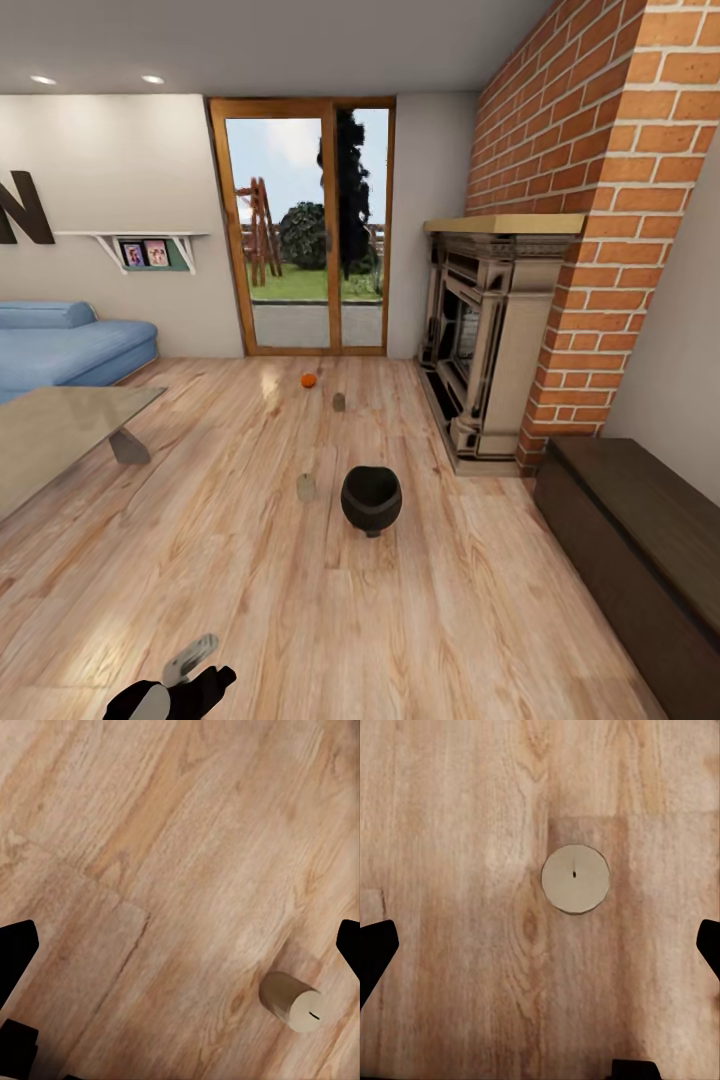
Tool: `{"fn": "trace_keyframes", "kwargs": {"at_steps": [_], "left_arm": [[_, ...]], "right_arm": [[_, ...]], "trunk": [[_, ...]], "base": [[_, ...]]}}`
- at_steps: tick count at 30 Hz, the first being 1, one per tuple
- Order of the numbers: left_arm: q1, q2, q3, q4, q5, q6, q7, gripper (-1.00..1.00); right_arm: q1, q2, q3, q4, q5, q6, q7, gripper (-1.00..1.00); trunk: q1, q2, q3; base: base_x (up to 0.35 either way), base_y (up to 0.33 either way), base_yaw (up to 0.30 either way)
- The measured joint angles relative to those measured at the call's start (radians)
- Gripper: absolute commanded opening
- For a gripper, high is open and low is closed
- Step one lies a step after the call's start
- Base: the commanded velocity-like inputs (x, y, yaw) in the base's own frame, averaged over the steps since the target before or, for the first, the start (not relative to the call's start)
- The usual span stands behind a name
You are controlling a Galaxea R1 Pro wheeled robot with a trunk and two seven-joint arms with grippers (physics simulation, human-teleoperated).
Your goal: Place each of the two pumpkins and all three candles from the living room inside a cabinet in the living room (use any cabinet), then make sure every cabinet is closed, and position the cauldron so it is next to a table in the living room.
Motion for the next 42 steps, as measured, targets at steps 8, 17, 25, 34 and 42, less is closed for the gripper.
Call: {"fn": "trace_keyframes", "kwargs": {"at_steps": [8, 17, 25, 34, 42], "left_arm": [[0.000, 0.000, -0.001, 0.000, 0.000, 0.000, 0.000, 1.00], [0.000, 0.001, 0.002, -0.004, 0.003, 0.000, 0.000, 1.00], [0.000, 0.002, 0.011, -0.010, 0.006, 0.000, -0.001, 1.00], [0.000, 0.002, 0.010, -0.004, 0.011, 0.000, -0.002, 1.00], [0.000, 0.002, 0.011, -0.003, 0.012, 0.000, -0.002, 1.00]], "right_arm": [[0.000, 0.000, 0.000, 0.000, 0.000, 0.000, 0.000, 1.00], [0.000, 0.000, 0.000, 0.000, 0.000, 0.000, 0.000, 1.00], [0.000, 0.000, 0.000, 0.000, 0.000, 0.000, 0.000, 1.00], [0.000, 0.001, -0.001, 0.003, -0.001, -0.033, -0.001, 1.00], [0.000, 0.000, -0.006, -0.004, -0.009, -0.048, -0.002, 1.00]], "trunk": [[0.000, 0.000, 0.000], [0.000, 0.000, 0.000], [0.004, -0.007, -0.003], [0.038, -0.070, -0.031], [0.069, -0.126, -0.056]], "base": [[0.146, 0.037, 0.000], [0.083, 0.013, 0.000], [0.001, 0.000, 0.000], [0.000, 0.000, 0.000], [0.000, 0.000, 0.000]]}}
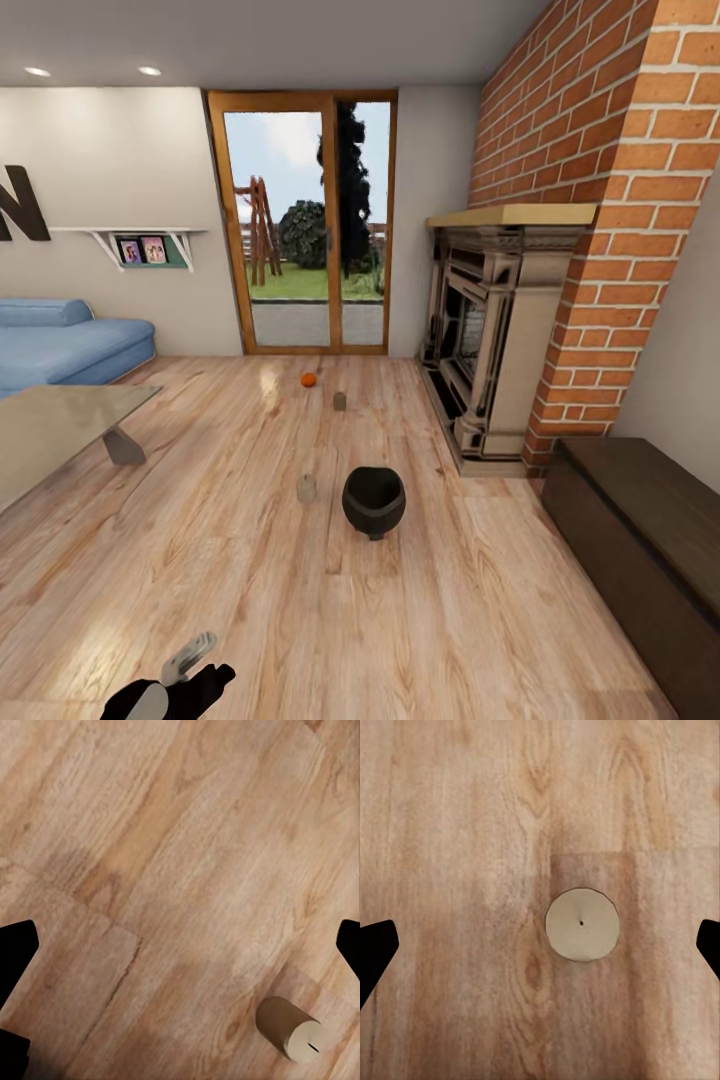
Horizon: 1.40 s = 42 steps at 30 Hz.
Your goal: Place each of the two pumpkins and all three candles from the living room inside a cabinet in the living room (use any cabinet), then make sure every cabinet is closed, and position the cauldron so it is next to a table in the living room.
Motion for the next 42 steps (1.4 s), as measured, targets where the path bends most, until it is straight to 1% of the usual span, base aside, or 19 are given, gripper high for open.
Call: {"fn": "trace_keyframes", "kwargs": {"at_steps": [8, 11, 13, 15, 16, 17, 18, 19, 20, 22, 25, 26, 28, 31, 33, 38, 42], "left_arm": [[0.000, 0.002, -0.003, -0.004, 0.002, 0.001, -0.001, 1.00], [-0.001, 0.008, 0.000, -0.012, 0.003, 0.005, -0.008, 1.00], [-0.002, 0.016, 0.002, -0.020, 0.003, 0.012, -0.031, 1.00], [-0.006, 0.039, 0.002, -0.042, 0.006, 0.027, -0.060, 1.00], [-0.008, 0.057, 0.001, -0.088, 0.012, 0.070, -0.074, 1.00], [-0.010, 0.067, 0.001, -0.132, 0.016, 0.116, -0.080, 1.00], [-0.011, 0.070, 0.001, -0.157, 0.017, 0.141, -0.082, 1.00], [-0.012, 0.075, 0.001, -0.206, 0.020, 0.190, -0.084, 1.00], [-0.013, 0.077, 0.002, -0.259, 0.021, 0.234, -0.084, 1.00], [-0.014, 0.079, 0.005, -0.359, 0.022, 0.295, -0.081, 1.00], [-0.016, 0.081, 0.010, -0.472, 0.021, 0.332, -0.079, 1.00], [-0.016, 0.082, 0.014, -0.493, 0.021, 0.337, -0.079, 1.00], [-0.017, 0.083, 0.021, -0.515, 0.022, 0.344, -0.079, 1.00], [-0.019, 0.083, 0.031, -0.526, 0.021, 0.347, -0.080, 1.00], [-0.019, 0.081, 0.033, -0.528, 0.022, 0.348, -0.080, 1.00], [-0.019, 0.082, 0.036, -0.530, 0.023, 0.348, -0.082, 1.00], [-0.019, 0.082, 0.055, -0.531, 0.025, 0.349, -0.086, 1.00]], "right_arm": [[0.000, -0.001, -0.002, -0.006, -0.004, -0.001, -0.001, 1.00], [0.000, -0.003, -0.001, -0.009, -0.003, -0.003, 0.000, 1.00], [0.000, -0.002, -0.001, -0.019, -0.003, -0.001, 0.000, 1.00], [0.000, -0.003, -0.003, -0.055, -0.005, 0.013, 0.001, 1.00], [0.000, -0.005, -0.005, -0.097, -0.007, 0.045, 0.001, 1.00], [0.000, -0.005, -0.008, -0.129, -0.009, 0.089, 0.001, 1.00], [0.000, -0.005, -0.009, -0.145, -0.009, 0.115, 0.000, 1.00], [0.000, -0.005, -0.013, -0.175, -0.013, 0.168, 0.000, 1.00], [0.000, -0.006, -0.025, -0.205, -0.015, 0.225, -0.002, 1.00], [0.000, -0.006, -0.071, -0.261, -0.015, 0.329, -0.005, 1.00], [-0.002, -0.005, -0.160, -0.335, -0.013, 0.468, -0.010, 1.00], [-0.005, -0.006, -0.181, -0.354, -0.013, 0.509, -0.014, 1.00], [-0.030, -0.005, -0.205, -0.377, -0.011, 0.569, -0.036, 1.00], [-0.089, -0.004, -0.220, -0.389, -0.004, 0.625, -0.102, 1.00], [-0.116, -0.004, -0.223, -0.391, -0.005, 0.647, -0.127, 1.00], [-0.148, -0.005, -0.224, -0.389, -0.004, 0.678, -0.146, 1.00], [-0.154, -0.006, -0.226, -0.387, -0.005, 0.685, -0.149, 1.00]], "trunk": [[0.031, -0.056, -0.025], [0.042, -0.077, -0.034], [0.050, -0.091, -0.041], [0.058, -0.105, -0.047], [0.061, -0.112, -0.050], [0.065, -0.119, -0.053], [0.069, -0.126, -0.056], [0.073, -0.133, -0.059], [0.077, -0.140, -0.063], [0.084, -0.154, -0.069], [0.096, -0.175, -0.078], [0.100, -0.182, -0.081], [0.107, -0.196, -0.088], [0.119, -0.217, -0.097], [0.127, -0.231, -0.103], [0.146, -0.266, -0.119], [0.161, -0.294, -0.132]], "base": [[0.000, 0.000, 0.000], [0.000, 0.000, 0.000], [0.000, 0.000, 0.000], [0.000, 0.000, 0.000], [0.000, 0.000, 0.000], [0.000, 0.000, 0.000], [0.000, 0.000, 0.000], [0.000, 0.000, 0.000], [0.000, 0.000, 0.000], [0.000, 0.000, 0.000], [0.000, 0.000, 0.000], [0.000, 0.000, 0.000], [0.000, 0.000, 0.000], [0.000, 0.000, 0.000], [0.000, 0.000, 0.000], [0.000, 0.000, 0.000], [0.000, 0.000, 0.000]]}}
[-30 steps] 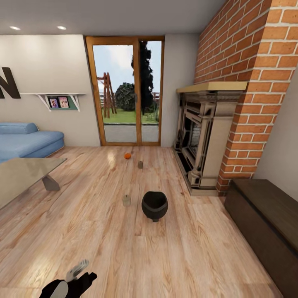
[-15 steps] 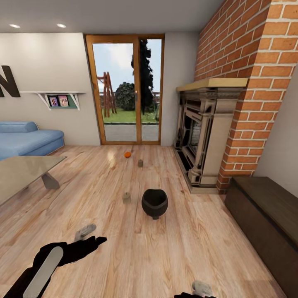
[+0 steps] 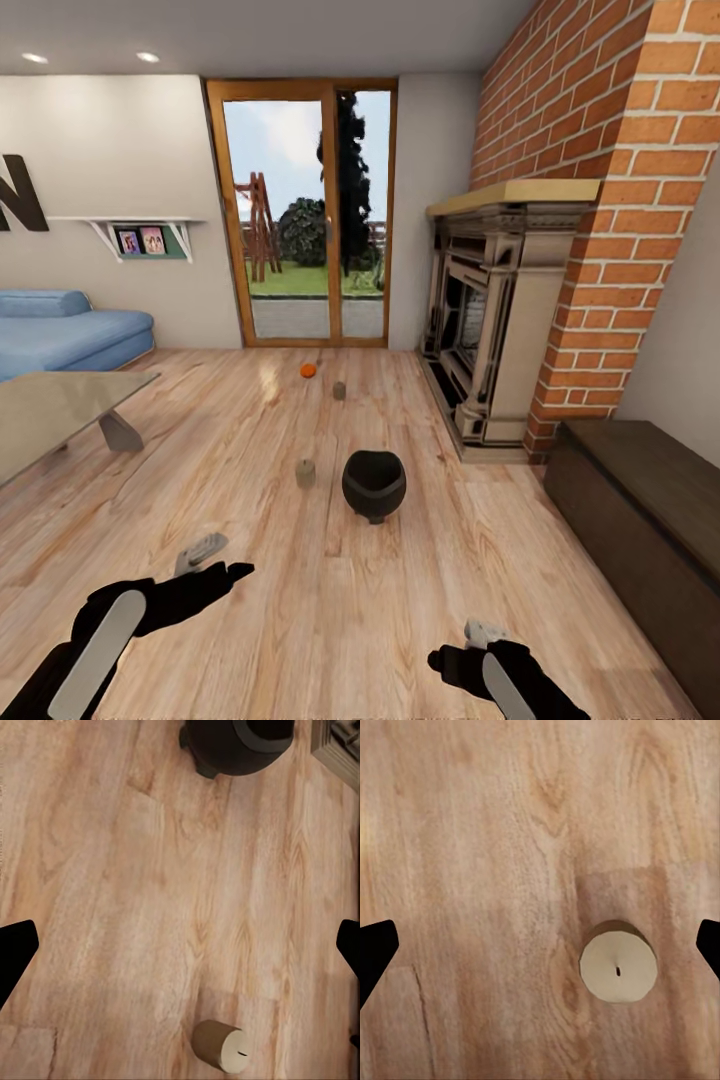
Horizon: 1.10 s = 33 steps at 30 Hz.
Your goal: Place each of the two pumpkins and all three candles from the living room inside a cabinet in the living room (use any cabinet), then make sure every cabinet is closed, and position the cauldron so it is next to a table in the living room.
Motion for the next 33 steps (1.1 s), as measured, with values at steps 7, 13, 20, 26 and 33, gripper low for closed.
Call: {"fn": "trace_keyframes", "kwargs": {"at_steps": [7, 13, 20, 26, 33], "left_arm": [[0.000, 0.000, 0.038, -0.008, 0.049, 0.022, -0.003, 1.00], [0.000, 0.001, 0.044, -0.023, 0.086, 0.089, -0.002, 1.00], [0.000, -0.004, 0.044, -0.024, 0.093, 0.098, -0.002, 1.00], [0.000, -0.005, 0.046, -0.024, 0.100, 0.104, -0.006, 1.00], [0.000, 0.003, 0.044, -0.021, 0.232, 0.151, -0.006, 1.00]], "right_arm": [[-0.111, 0.001, -0.008, 0.013, -0.005, 0.046, -0.064, 1.00], [-0.133, 0.002, -0.013, 0.013, -0.003, 0.069, -0.159, 1.00], [-0.136, 0.001, -0.015, 0.042, -0.005, 0.071, -0.195, 1.00], [-0.136, 0.003, -0.015, 0.069, -0.006, 0.069, -0.197, 1.00], [-0.136, 0.006, -0.014, 0.098, -0.002, 0.066, -0.199, 1.00]], "trunk": [[0.027, -0.049, -0.022], [0.050, -0.091, -0.041], [0.077, -0.140, -0.063], [0.100, -0.182, -0.081], [0.127, -0.231, -0.103]], "base": [[0.000, 0.000, 0.000], [0.000, 0.000, 0.000], [0.000, 0.000, 0.000], [0.000, 0.000, 0.000], [0.000, 0.000, 0.000]]}}
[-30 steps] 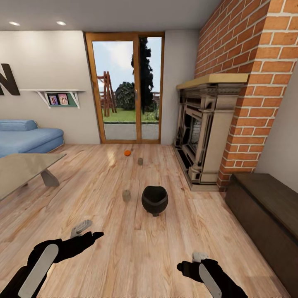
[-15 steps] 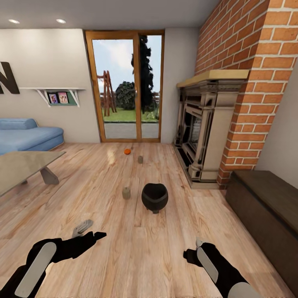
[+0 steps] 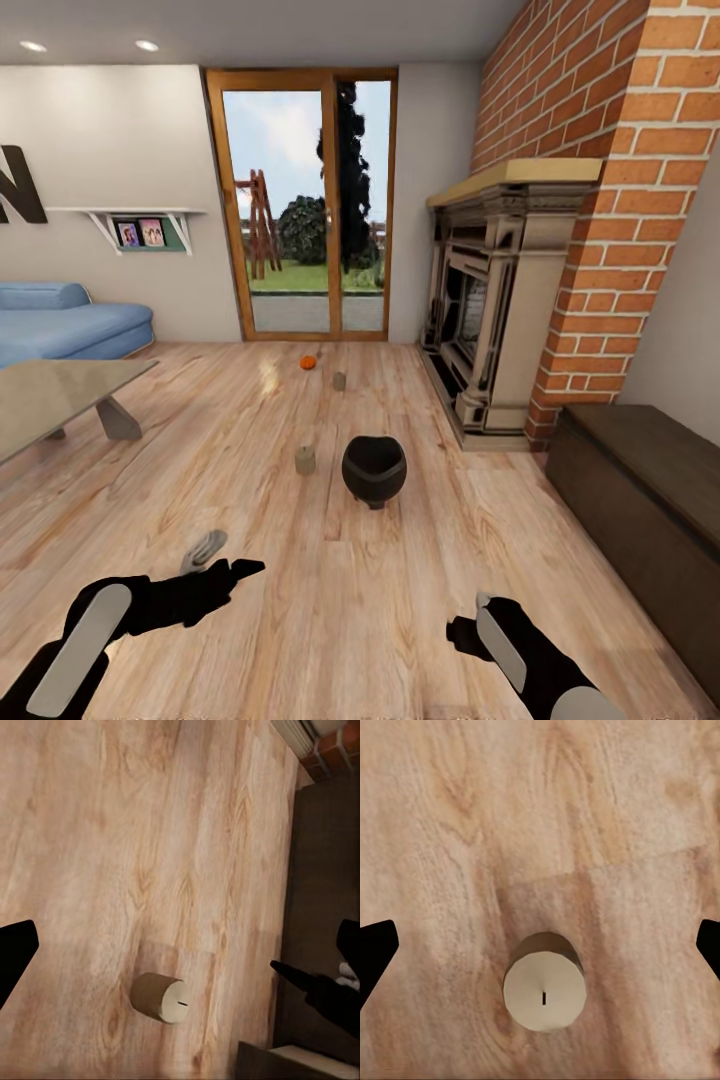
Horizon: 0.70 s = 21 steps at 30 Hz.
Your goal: Place each of the two pumpkins and all three candles from the living room inside a cabinet in the living room (use any cabinet), then make sure every cabinet is closed, and position the cauldron so it is next to a table in the living room.
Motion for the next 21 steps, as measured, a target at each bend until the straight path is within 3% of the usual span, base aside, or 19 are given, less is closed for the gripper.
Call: {"fn": "trace_keyframes", "kwargs": {"at_steps": [8, 21], "left_arm": [[0.000, -0.002, 0.000, 0.001, 0.021, 0.003, 0.001, 1.00], [0.000, -0.010, -0.004, 0.003, 0.024, 0.003, -0.001, 1.00]], "right_arm": [[0.000, 0.000, 0.000, 0.004, 0.003, -0.007, 0.001, 1.00], [0.000, -0.001, 0.000, 0.007, 0.004, 0.006, 0.001, 1.00]], "trunk": [[0.031, -0.056, -0.025], [0.074, -0.134, -0.067]], "base": [[0.000, 0.000, 0.000], [0.000, 0.000, 0.000]]}}
